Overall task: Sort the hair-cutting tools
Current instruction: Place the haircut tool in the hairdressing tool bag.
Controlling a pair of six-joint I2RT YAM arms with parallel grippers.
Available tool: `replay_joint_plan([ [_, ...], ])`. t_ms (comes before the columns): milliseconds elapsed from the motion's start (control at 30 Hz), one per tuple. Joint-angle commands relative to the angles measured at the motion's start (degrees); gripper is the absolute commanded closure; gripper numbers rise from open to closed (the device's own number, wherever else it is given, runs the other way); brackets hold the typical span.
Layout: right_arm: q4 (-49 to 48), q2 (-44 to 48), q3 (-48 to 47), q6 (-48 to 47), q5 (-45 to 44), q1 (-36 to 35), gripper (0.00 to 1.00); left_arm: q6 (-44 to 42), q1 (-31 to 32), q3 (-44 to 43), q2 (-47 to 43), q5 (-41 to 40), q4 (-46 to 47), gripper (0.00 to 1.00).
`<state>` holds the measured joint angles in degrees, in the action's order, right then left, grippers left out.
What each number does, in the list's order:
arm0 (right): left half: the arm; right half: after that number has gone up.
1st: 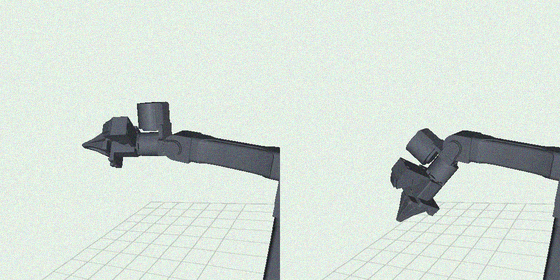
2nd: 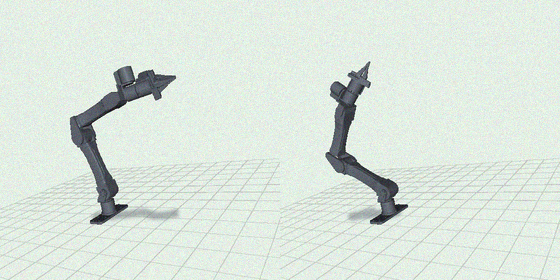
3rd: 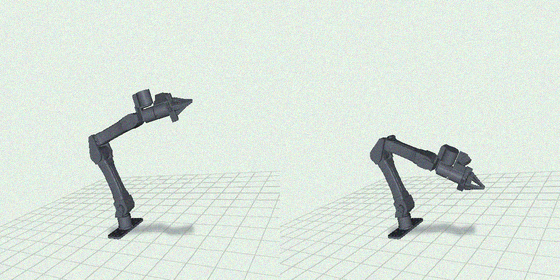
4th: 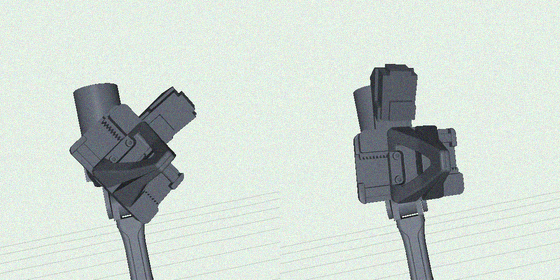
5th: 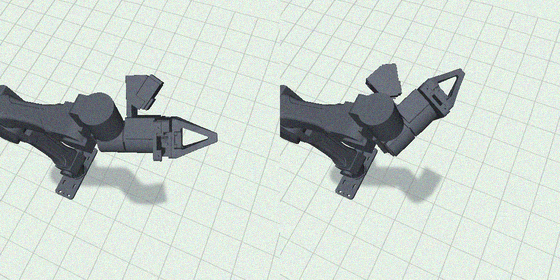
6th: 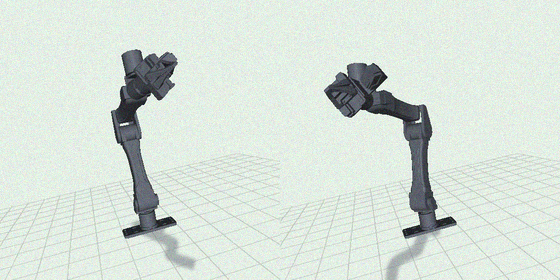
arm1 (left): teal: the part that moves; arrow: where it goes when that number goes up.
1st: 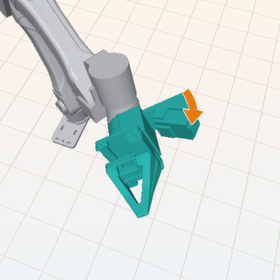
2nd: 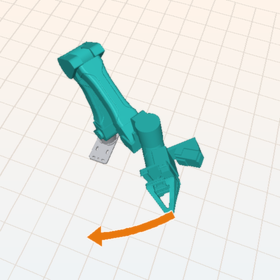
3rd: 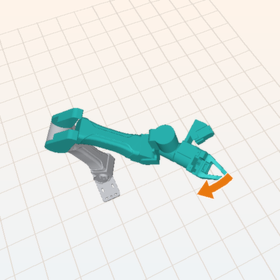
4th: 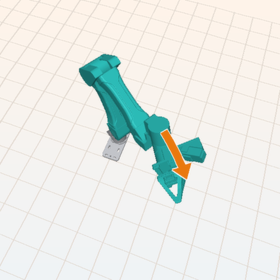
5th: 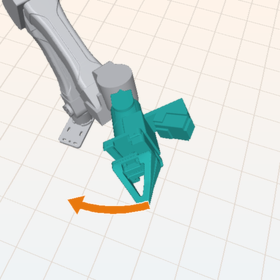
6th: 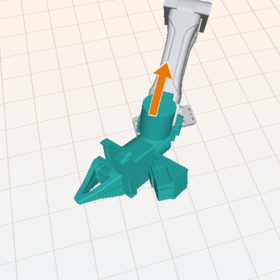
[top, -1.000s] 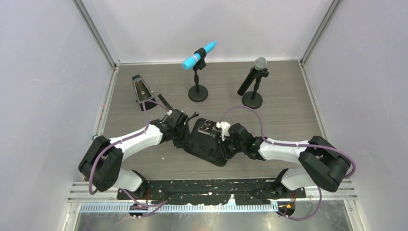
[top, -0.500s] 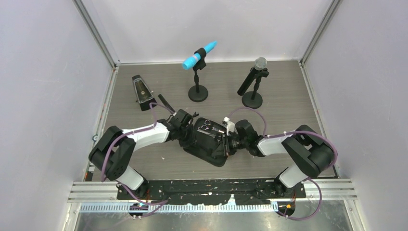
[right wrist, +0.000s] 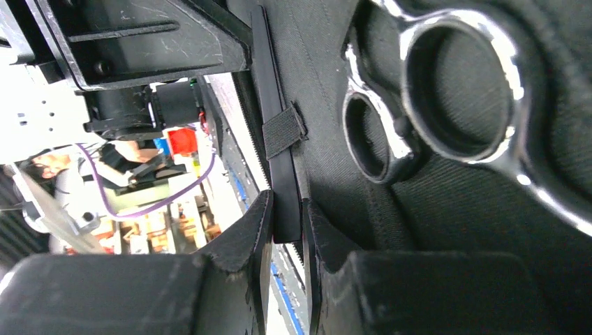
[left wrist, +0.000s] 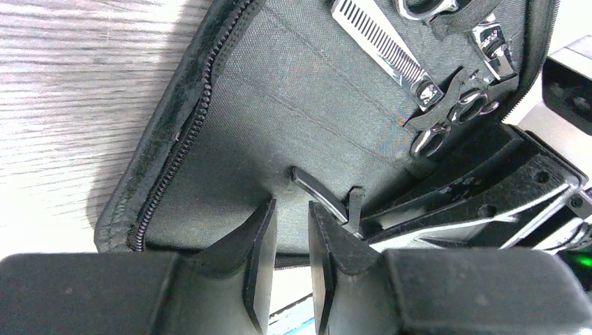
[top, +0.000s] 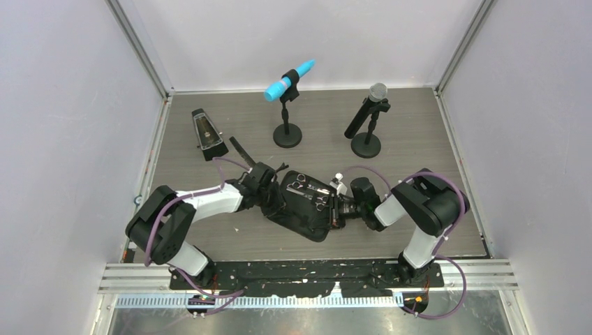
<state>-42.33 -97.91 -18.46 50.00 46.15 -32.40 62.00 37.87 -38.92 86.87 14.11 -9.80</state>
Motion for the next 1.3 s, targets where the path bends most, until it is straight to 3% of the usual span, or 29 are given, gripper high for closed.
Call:
replay_joint_plan([
  [0,-5.6,-5.9,2.3,6.5,1.0,0.8,0.95,-0.6,0.7,1.6,0.4,-2.9,-0.7,0.74],
  [167,-15.9,-11.8,3.4,11.4,2.0,0.9,0.94,-1.9,2.0,-1.3,1.8,-3.3,-3.7,0.82],
  [400,-18.5,-14.4,4.2,12.9,1.8,1.4,0.90,-2.9,3.2,-4.0,2.8,-4.1,-5.9,0.88],
  [767,-27.9,-19.6,5.7,17.3,2.1,2.1,0.85,-3.3,4.1,-6.3,4.5,-5.0,-8.6,0.90],
  [900,-23.6,-17.2,6.0,14.7,0.9,2.2,0.79,-2.8,4.4,-7.5,5.5,-5.8,-9.7,0.90],
  [1033,-16.3,-12.7,5.5,11.2,-0.7,2.2,0.66,-2.1,4.5,-8.5,5.7,-7.2,-11.8,0.91],
  [1267,5.7,-1.5,3.2,0.5,-6.5,2.1,0.53,-0.9,4.5,-9.5,6.2,-8.7,-12.7,0.91],
])
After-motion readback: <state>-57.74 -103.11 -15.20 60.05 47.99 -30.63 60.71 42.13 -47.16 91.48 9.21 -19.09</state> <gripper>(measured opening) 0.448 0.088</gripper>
